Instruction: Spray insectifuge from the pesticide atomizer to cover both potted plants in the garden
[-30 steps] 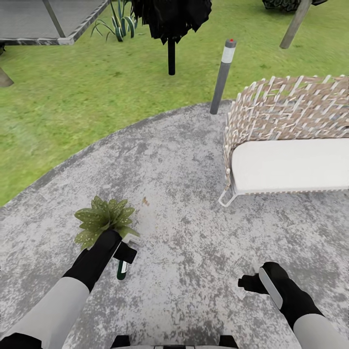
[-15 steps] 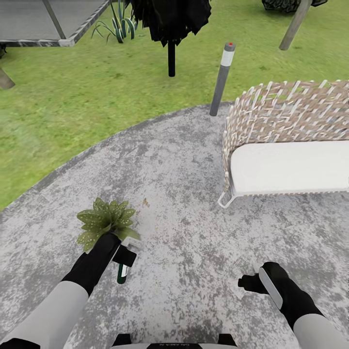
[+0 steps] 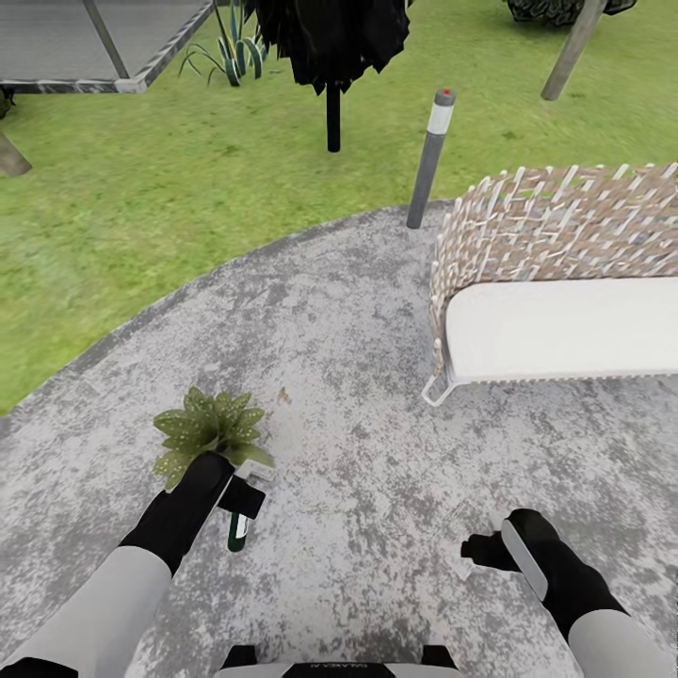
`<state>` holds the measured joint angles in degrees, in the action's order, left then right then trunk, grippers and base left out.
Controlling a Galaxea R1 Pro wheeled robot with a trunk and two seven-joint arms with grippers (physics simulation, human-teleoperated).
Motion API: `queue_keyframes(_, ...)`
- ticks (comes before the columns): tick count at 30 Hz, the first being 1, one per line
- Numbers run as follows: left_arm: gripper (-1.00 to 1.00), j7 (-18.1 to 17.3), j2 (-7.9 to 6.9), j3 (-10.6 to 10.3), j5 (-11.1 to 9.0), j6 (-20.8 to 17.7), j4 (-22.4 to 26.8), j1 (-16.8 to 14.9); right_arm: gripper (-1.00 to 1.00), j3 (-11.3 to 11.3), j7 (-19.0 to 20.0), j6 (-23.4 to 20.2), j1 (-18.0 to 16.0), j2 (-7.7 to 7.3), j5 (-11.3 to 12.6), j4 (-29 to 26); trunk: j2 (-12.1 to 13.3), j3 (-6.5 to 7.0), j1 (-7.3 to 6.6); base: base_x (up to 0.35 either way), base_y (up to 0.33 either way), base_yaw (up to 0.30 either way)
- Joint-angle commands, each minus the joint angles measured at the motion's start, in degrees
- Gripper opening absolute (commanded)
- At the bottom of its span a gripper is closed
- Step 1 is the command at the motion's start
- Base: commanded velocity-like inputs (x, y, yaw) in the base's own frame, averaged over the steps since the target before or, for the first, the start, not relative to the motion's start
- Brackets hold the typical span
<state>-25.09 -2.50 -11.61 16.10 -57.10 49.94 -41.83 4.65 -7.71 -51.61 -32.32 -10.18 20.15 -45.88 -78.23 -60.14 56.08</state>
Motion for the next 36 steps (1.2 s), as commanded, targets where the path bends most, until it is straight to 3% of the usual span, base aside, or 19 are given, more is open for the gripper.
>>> queue_keyframes(1,-1.0,-0.55,-0.05,-0.1,0.6,-0.12,0.07,-0.05,1.0,0.24,-0.52,-0.19,-0.02,0.02,0.62,-0.04,0.39,0.15,-0.23,0.0,0.0,0.0)
queue_keyframes(4,-1.0,-0.57,-0.12,1.6,0.54,-0.12,0.07,-0.02,1.0,0.14,-0.46,-0.23,-0.02,0.13,0.65,-0.03,1.6,0.69,-0.88,0.0,0.0,0.0)
queue_keyframes(9,-1.0,-0.5,-0.21,7.93,0.59,-0.12,0.07,-0.01,1.0,0.0,-0.47,-0.54,-0.02,0.15,0.59,-0.31,3.6,1.59,-1.98,0.0,0.0,0.0)
queue_keyframes(11,-1.0,-0.47,-0.22,8.81,0.59,-0.12,0.07,-0.01,1.0,0.1,-0.47,-0.59,-0.02,0.16,0.59,-0.34,4.4,1.95,-2.42,0.0,0.0,0.0)
queue_keyframes(17,-1.0,-0.4,-0.11,9.07,0.59,-0.12,0.04,-0.01,1.0,0.21,-0.47,-0.69,-0.02,0.16,0.59,-0.35,6.81,3.02,-3.74,0.0,0.0,0.021)
queue_keyframes(25,-1.0,-0.4,-0.12,9.17,0.59,-0.12,0.07,-0.01,1.0,-0.07,-0.54,-0.69,-0.02,0.15,0.59,-0.36,10.02,4.46,-5.5,0.0,0.0,0.233)
queue_keyframes(36,-1.0,-0.57,-0.11,9.24,0.55,-0.08,0.16,-0.01,1.0,-0.24,-0.56,-0.69,-0.02,-0.18,0.59,-0.36,10.02,4.49,-5.5,-0.045,0.033,0.07)
